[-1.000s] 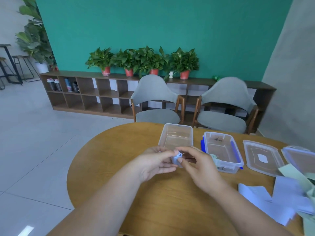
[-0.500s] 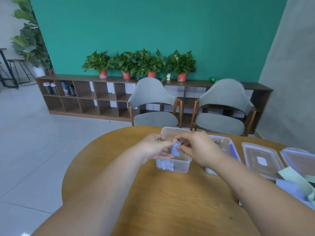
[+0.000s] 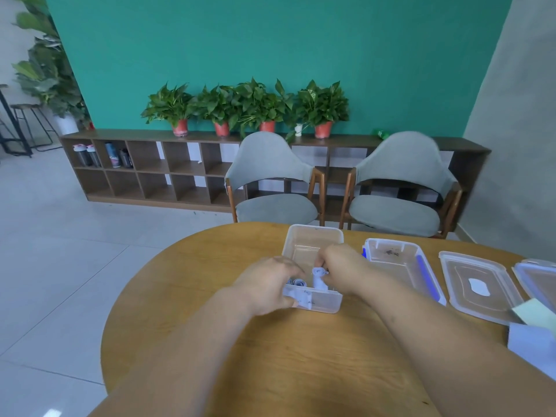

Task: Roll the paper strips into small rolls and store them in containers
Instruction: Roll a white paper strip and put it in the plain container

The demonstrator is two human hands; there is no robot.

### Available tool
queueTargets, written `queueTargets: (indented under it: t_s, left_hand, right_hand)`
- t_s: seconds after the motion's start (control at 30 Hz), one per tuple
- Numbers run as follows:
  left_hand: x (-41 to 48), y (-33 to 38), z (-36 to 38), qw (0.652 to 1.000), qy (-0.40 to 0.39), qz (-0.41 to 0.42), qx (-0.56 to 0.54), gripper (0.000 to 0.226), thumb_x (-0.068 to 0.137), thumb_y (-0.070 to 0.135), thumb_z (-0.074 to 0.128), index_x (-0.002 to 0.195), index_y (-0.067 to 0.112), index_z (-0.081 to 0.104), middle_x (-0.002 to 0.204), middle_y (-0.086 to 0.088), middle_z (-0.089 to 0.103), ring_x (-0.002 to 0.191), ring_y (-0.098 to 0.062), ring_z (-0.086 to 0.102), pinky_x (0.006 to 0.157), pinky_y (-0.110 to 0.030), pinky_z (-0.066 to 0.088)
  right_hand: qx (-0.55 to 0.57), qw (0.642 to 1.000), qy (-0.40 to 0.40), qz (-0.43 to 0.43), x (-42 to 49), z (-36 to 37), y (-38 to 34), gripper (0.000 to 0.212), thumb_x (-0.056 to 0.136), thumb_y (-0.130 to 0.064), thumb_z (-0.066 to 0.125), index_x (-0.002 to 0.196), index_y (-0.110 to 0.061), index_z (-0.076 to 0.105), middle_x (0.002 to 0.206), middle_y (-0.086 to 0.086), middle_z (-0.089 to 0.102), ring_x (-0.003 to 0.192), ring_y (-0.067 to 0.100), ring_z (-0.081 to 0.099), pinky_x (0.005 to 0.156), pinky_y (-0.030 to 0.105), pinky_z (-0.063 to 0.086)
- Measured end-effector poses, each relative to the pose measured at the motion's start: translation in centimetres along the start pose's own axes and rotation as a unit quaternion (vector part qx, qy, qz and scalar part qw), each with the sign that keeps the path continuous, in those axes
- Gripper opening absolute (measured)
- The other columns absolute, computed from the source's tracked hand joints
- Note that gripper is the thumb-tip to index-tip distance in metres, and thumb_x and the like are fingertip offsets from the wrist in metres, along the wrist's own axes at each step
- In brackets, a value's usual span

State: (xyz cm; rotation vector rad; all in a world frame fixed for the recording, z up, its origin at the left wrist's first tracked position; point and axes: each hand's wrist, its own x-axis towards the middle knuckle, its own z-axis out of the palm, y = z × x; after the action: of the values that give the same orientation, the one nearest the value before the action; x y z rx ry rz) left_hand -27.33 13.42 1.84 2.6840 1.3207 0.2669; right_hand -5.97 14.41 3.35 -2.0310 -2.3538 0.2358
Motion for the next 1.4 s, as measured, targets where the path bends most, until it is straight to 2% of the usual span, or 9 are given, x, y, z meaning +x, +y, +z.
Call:
queueTargets:
  t_s: [0.23, 0.4, 0.6, 0.73, 0.8, 0.93, 1.07, 1.27, 1.4]
  left_hand:
    - [0.1, -0.5, 2.0, 0.999, 0.017, 0.024, 0.044, 0.048, 0.096, 0.040, 0.071, 0.142, 0.032, 0.061, 0.144, 0.014, 0.061, 0.135, -0.015, 0.051, 0.114, -0.031, 0.039]
    - [0.2, -0.4, 2.4, 0.997, 0.024, 0.037, 0.066, 0.036, 0.102, 0.032, 0.062, 0.138, 0.027, 0.065, 0.140, 0.009, 0.064, 0.130, -0.019, 0.055, 0.105, -0.034, 0.046]
    - [0.9, -0.7, 3.4, 0.989, 0.020, 0.033, 0.142, 0.023, 0.102, 0.022, 0.057, 0.119, 0.024, 0.072, 0.123, 0.004, 0.071, 0.116, -0.026, 0.063, 0.092, -0.042, 0.055]
    - [1.3, -1.0, 4.0, 0.986, 0.016, 0.034, 0.163, 0.022, 0.102, 0.024, 0.059, 0.121, 0.025, 0.071, 0.124, 0.003, 0.071, 0.115, -0.026, 0.064, 0.091, -0.043, 0.056]
    - [1.5, -1.2, 4.2, 0.986, 0.017, 0.033, 0.163, 0.021, 0.100, 0.024, 0.062, 0.119, 0.026, 0.072, 0.122, 0.003, 0.071, 0.114, -0.026, 0.065, 0.090, -0.043, 0.057]
    - [1.6, -1.1, 4.3, 0.986, 0.017, 0.032, 0.163, 0.015, 0.101, 0.024, 0.060, 0.110, 0.027, 0.071, 0.116, 0.004, 0.072, 0.107, -0.026, 0.066, 0.086, -0.042, 0.057]
    - [1.5, -0.8, 4.1, 0.987, 0.020, 0.029, 0.156, 0.010, 0.100, 0.020, 0.058, 0.093, 0.025, 0.064, 0.104, 0.003, 0.070, 0.098, -0.026, 0.065, 0.079, -0.040, 0.057]
    - [1.4, -0.2, 3.7, 0.988, 0.012, 0.010, 0.154, 0.012, 0.097, 0.016, 0.059, 0.091, 0.026, 0.063, 0.099, 0.002, 0.067, 0.096, -0.027, 0.063, 0.074, -0.037, 0.054]
    - [1.3, 0.4, 3.2, 0.988, 0.004, 0.001, 0.158, 0.020, 0.100, 0.017, 0.056, 0.084, 0.026, 0.047, 0.098, -0.001, 0.066, 0.094, -0.028, 0.061, 0.068, -0.034, 0.043]
  right_hand:
    - [-0.049, 0.994, -0.093, 0.019, 1.7, 0.0, -1.3, 0.029, 0.091, -0.012, 0.068, 0.119, -0.015, 0.071, 0.122, 0.006, 0.070, 0.111, 0.027, 0.069, 0.092, 0.039, 0.059]
    - [-0.039, 0.996, -0.081, 0.013, 2.1, -0.5, -1.7, 0.030, 0.085, -0.017, 0.078, 0.114, -0.014, 0.071, 0.114, 0.010, 0.071, 0.107, 0.030, 0.069, 0.088, 0.038, 0.058]
    - [-0.069, 0.989, -0.132, -0.019, 2.1, -1.2, -1.6, 0.031, 0.090, -0.005, 0.069, 0.116, -0.022, 0.076, 0.114, 0.001, 0.073, 0.104, 0.025, 0.070, 0.089, 0.035, 0.061]
    - [-0.010, 0.992, -0.123, -0.032, 2.0, -1.1, -0.7, 0.030, 0.087, 0.000, 0.071, 0.100, -0.026, 0.078, 0.103, -0.005, 0.074, 0.096, 0.021, 0.071, 0.075, 0.029, 0.062]
    - [0.006, 0.990, -0.133, -0.040, 1.8, -1.2, -0.7, 0.031, 0.088, 0.001, 0.068, 0.103, -0.025, 0.078, 0.104, -0.006, 0.075, 0.097, 0.018, 0.071, 0.071, 0.025, 0.060]
    - [0.039, 0.986, -0.158, -0.040, 1.6, -1.7, -0.6, 0.029, 0.092, -0.006, 0.066, 0.112, -0.023, 0.077, 0.107, -0.007, 0.076, 0.101, 0.016, 0.071, 0.085, 0.031, 0.062]
    - [0.069, 0.986, -0.148, -0.032, 1.7, -1.1, -0.7, 0.022, 0.095, -0.012, 0.064, 0.109, -0.023, 0.077, 0.102, -0.002, 0.078, 0.090, 0.014, 0.074, 0.079, 0.027, 0.062]
    - [0.064, 0.991, -0.114, -0.023, 1.8, -0.2, -0.7, 0.022, 0.094, -0.008, 0.064, 0.105, -0.023, 0.078, 0.097, -0.009, 0.071, 0.096, 0.016, 0.070, 0.088, 0.031, 0.059]
    - [0.084, 0.990, -0.106, -0.029, 1.6, -0.2, -0.2, 0.027, 0.092, -0.005, 0.063, 0.101, -0.026, 0.078, 0.100, -0.009, 0.072, 0.097, 0.015, 0.069, 0.090, 0.032, 0.059]
